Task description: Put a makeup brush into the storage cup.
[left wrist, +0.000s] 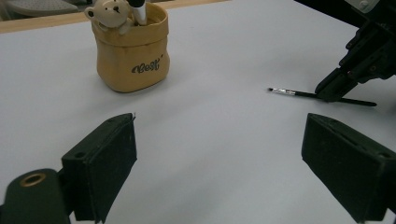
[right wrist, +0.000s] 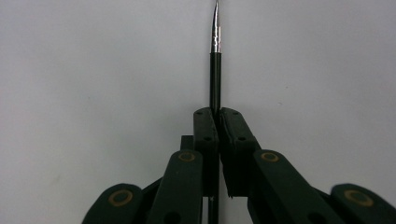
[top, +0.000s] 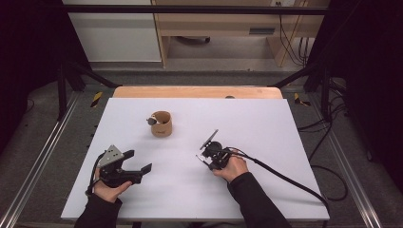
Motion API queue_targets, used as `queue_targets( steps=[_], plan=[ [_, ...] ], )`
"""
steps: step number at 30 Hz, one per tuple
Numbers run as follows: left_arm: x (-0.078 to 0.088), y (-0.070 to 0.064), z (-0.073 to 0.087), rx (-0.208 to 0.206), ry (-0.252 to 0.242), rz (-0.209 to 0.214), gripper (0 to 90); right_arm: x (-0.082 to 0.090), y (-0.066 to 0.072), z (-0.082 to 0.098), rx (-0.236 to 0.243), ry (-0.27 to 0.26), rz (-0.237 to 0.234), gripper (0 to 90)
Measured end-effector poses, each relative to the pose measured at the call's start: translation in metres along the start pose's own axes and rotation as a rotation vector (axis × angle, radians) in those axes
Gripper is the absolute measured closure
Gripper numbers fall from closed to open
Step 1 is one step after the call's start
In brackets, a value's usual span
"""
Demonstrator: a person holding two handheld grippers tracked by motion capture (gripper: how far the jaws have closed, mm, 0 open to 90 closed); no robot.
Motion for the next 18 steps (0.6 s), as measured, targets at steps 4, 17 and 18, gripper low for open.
queue_targets(
  steps=[4, 17, 18],
  plan=[
    [0.0, 0.0, 0.0, 0.003, -0.002, 0.0, 9.8, 0.006, -0.001, 0.0, 0.02, -0.025, -0.007, 85.7],
    [0.001, -0.004, -0.004, 0.011, -0.019, 0.013, 9.8, 0.03, 0.0, 0.002, 0.04, -0.12, -0.045, 85.7],
    [0.002, -0.004, -0.004, 0.01, -0.022, 0.012, 9.9, 0.031, 0.0, 0.002, 0.045, -0.128, -0.05, 85.7]
  ],
)
Point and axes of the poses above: each handheld gripper's, and its own axes: x roughly backward along the jaws, z roughly out of its underside, y roughly to its left, the point moved 3 cm from there along -x, roughly forward along the jaws, and after that the axes turned 14 degrees about -x, right-handed, at the moved point
